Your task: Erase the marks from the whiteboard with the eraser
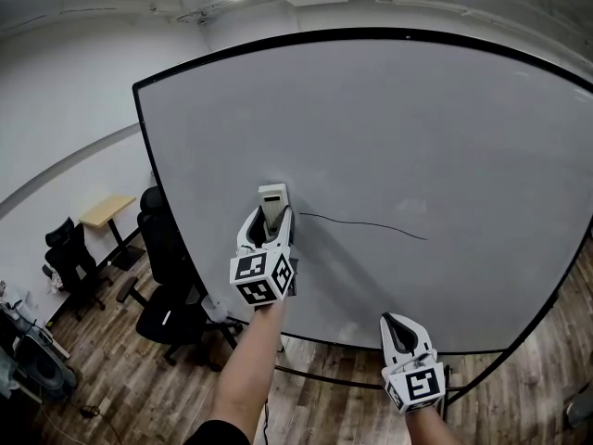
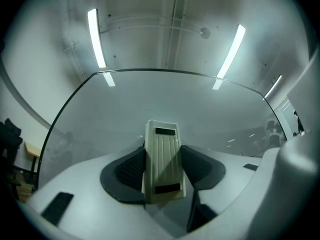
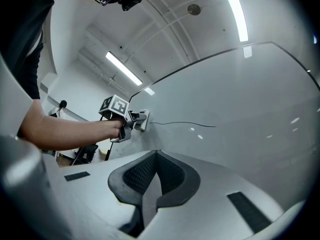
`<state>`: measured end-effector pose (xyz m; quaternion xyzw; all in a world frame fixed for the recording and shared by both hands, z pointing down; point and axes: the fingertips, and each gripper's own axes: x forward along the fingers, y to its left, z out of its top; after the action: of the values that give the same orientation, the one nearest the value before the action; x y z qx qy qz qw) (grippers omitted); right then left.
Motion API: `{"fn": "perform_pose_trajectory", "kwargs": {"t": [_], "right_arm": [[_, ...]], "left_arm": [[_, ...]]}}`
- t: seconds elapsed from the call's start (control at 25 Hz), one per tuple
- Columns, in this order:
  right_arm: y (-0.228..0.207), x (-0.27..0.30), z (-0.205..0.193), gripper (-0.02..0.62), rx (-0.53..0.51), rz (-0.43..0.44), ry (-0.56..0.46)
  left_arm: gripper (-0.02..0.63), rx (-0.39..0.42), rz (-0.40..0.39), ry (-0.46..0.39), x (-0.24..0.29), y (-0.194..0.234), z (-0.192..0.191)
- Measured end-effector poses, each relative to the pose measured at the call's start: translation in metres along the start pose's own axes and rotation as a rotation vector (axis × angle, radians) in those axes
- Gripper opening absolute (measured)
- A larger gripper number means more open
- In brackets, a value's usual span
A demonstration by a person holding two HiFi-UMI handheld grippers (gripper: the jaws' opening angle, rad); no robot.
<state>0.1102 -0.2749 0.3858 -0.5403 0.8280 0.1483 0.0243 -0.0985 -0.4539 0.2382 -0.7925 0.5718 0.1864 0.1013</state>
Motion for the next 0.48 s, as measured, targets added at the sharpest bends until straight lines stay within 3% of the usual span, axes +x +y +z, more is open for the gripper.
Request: {"fn": "perform_pose_trajectory", "kwargs": {"t": [0.48], "right_arm": [[-0.009, -0.013, -0.001, 0.020, 0.023, -0.038, -0.029]], "left_arm": [[0.245, 0.032, -0.069, 0.001, 0.000, -0.052, -0.007]]}}
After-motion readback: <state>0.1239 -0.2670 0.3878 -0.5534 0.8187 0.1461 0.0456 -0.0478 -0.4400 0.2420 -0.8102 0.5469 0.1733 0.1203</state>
